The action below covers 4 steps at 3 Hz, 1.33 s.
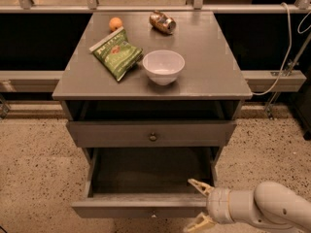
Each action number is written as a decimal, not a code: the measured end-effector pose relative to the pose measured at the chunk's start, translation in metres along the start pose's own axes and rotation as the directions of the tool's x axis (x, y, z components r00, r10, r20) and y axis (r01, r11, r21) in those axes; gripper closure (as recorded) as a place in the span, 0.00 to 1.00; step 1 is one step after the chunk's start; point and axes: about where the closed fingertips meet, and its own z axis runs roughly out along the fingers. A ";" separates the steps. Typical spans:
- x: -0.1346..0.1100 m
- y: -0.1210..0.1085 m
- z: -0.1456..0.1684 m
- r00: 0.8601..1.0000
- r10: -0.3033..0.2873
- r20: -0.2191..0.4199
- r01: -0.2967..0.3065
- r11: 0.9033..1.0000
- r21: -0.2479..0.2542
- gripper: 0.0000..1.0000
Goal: Close middle drawer
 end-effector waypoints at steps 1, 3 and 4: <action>0.009 0.007 0.017 1.000 0.016 0.010 -0.016 1.000 0.012 0.40; 0.041 0.023 0.054 0.999 -0.008 0.046 0.008 1.000 -0.001 0.92; 0.066 0.040 0.077 0.991 -0.034 0.130 0.039 0.999 -0.034 1.00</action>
Offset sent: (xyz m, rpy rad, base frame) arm -0.0047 0.0263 -0.0485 0.0197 0.0069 -0.0288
